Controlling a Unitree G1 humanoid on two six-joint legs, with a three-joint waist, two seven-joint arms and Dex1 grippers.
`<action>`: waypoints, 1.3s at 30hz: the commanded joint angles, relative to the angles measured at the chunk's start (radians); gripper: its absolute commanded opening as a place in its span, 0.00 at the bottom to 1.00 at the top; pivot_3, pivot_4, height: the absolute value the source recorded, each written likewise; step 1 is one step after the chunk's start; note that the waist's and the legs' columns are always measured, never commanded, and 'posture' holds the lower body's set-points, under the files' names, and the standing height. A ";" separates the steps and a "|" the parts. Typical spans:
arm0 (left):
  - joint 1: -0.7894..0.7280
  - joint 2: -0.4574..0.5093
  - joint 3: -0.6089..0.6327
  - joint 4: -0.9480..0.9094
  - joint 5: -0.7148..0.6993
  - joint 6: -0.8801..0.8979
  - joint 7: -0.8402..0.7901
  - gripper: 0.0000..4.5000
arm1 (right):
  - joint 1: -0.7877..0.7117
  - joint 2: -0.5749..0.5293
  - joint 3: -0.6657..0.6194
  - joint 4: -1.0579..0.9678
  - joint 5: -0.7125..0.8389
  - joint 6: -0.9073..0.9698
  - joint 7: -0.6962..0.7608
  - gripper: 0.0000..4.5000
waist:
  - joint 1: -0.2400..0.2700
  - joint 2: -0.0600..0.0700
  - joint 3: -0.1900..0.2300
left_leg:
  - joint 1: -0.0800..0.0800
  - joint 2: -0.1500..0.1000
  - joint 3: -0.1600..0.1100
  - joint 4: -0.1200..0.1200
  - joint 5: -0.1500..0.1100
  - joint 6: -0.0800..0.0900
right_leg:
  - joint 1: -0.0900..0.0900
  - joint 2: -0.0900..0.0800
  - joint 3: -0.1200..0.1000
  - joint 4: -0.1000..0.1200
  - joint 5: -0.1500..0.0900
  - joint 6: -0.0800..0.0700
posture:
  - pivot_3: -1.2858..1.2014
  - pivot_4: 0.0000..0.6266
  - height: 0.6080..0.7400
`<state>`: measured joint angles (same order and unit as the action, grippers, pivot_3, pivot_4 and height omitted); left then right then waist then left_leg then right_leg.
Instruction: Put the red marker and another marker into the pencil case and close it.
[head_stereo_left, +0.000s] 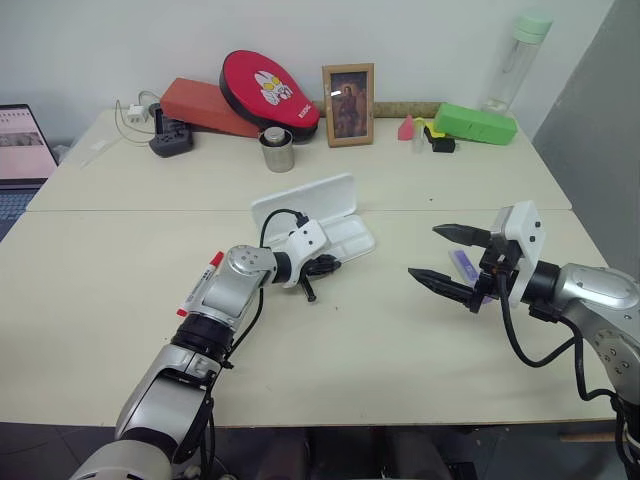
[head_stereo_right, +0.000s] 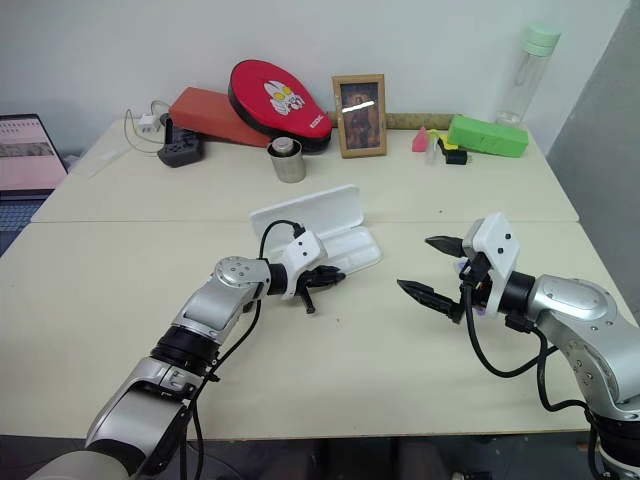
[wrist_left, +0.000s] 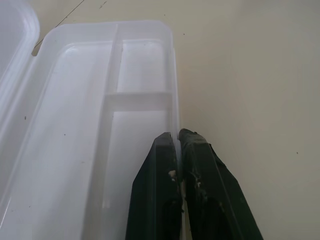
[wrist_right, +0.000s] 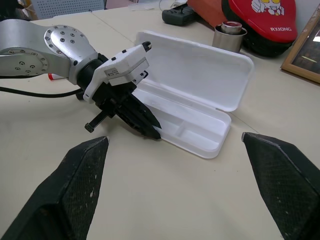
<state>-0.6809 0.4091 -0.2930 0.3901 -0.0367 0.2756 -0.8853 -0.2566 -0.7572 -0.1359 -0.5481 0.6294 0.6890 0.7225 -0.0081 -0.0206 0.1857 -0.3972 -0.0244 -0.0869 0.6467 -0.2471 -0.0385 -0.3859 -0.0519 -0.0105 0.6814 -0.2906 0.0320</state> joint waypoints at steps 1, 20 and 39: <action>0.041 0.006 -0.020 -0.104 -0.013 -0.020 -0.066 0.01 | -0.005 -0.004 -0.036 -0.028 0.015 -0.015 -0.002 1.00 | 0.000 0.000 0.000 | 0.000 0.000 0.000 0.000 0.000 0.000 | 0.000 0.000 0.000 0.000 0.000 0.000 | 0.52 0.24 1.00; 0.192 0.147 -0.086 -0.434 -0.029 0.004 -0.268 0.01 | 0.064 -0.020 -0.067 -0.073 0.049 0.002 -0.009 1.00 | -0.003 0.000 0.000 | 0.000 0.001 0.000 0.000 0.000 0.000 | 0.000 0.000 0.001 0.000 0.000 0.000 | 0.52 0.24 1.00; 0.185 0.127 -0.072 -0.423 -0.046 0.031 -0.249 0.32 | 0.084 -0.053 -0.066 -0.070 0.065 0.009 0.009 1.00 | -0.002 0.000 0.000 | 0.000 0.001 0.001 0.000 0.000 0.000 | 0.000 0.000 0.000 0.000 0.000 0.000 | 0.52 0.24 1.00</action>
<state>-0.4852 0.5418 -0.3842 -0.0023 -0.0678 0.3041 -1.1397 -0.1575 -0.7985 -0.1777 -0.5932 0.6857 0.7064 0.7266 -0.0106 -0.0205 0.1857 -0.3971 -0.0235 -0.0858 0.6466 -0.2471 -0.0381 -0.3859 -0.0514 -0.0101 0.6814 -0.2905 0.0317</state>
